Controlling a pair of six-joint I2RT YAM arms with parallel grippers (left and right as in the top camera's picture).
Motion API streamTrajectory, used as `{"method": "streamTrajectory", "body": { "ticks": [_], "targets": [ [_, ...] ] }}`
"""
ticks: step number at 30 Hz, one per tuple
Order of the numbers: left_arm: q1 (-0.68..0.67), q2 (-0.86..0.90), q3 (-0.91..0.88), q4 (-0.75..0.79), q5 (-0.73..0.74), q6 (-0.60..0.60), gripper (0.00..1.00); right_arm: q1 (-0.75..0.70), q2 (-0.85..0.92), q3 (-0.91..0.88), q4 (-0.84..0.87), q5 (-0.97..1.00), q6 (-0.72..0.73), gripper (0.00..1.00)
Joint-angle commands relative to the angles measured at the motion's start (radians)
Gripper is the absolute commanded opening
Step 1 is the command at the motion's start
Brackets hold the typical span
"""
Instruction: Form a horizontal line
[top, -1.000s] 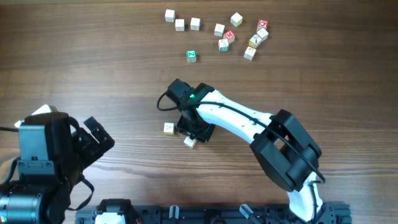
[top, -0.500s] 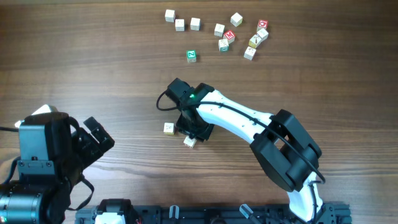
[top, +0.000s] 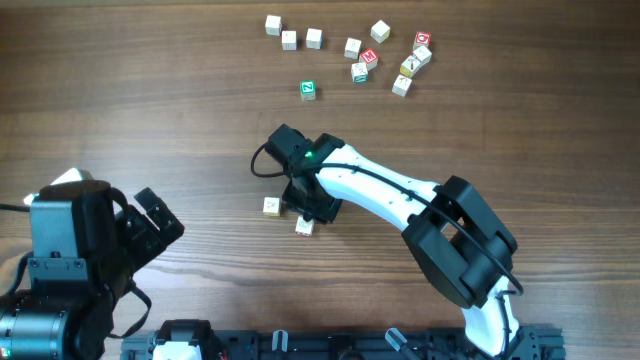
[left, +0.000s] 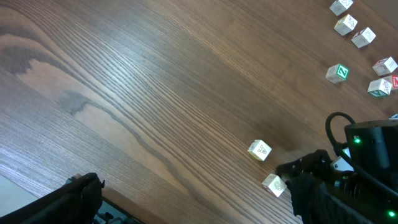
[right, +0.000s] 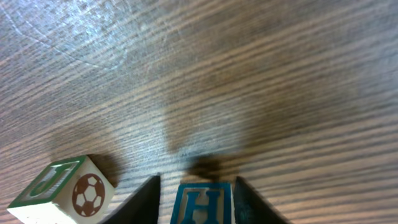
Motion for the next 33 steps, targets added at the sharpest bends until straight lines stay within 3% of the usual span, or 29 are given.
{"method": "streamTrajectory", "body": {
  "ticks": [1, 3, 9, 14, 18, 27, 30, 33],
  "targets": [
    [0.006, -0.002, 0.003, 0.001, 0.009, 0.001, 1.00, 0.002, 0.000, -0.002, 0.028, 0.029, -0.069, 0.70],
    [0.006, -0.002, 0.003, 0.001, 0.009, 0.001, 1.00, 0.002, 0.000, -0.002, 0.037, 0.024, -0.105, 0.75],
    [0.006, -0.002, 0.003, 0.001, 0.009, 0.001, 1.00, 0.003, 0.000, -0.002, -0.039, -0.020, -0.156, 0.74],
    [0.006, -0.002, 0.003, 0.001, 0.009, 0.001, 1.00, 0.011, 0.000, -0.002, -0.063, -0.020, -0.182, 0.54],
    [0.006, -0.002, 0.003, 0.001, 0.009, 0.001, 1.00, 0.031, 0.000, -0.002, -0.061, -0.007, -0.182, 0.47],
    [0.006, -0.002, 0.003, 0.001, 0.009, 0.001, 1.00, 0.038, 0.000, -0.002, -0.063, 0.000, -0.179, 0.47],
    [0.006, -0.002, 0.003, 0.001, 0.009, 0.001, 1.00, 0.038, 0.000, -0.002, -0.057, 0.000, -0.179, 0.34],
    [0.006, -0.002, 0.003, 0.001, 0.009, 0.001, 1.00, 0.038, 0.000, -0.002, -0.041, 0.005, -0.181, 0.31]
  ]
}}
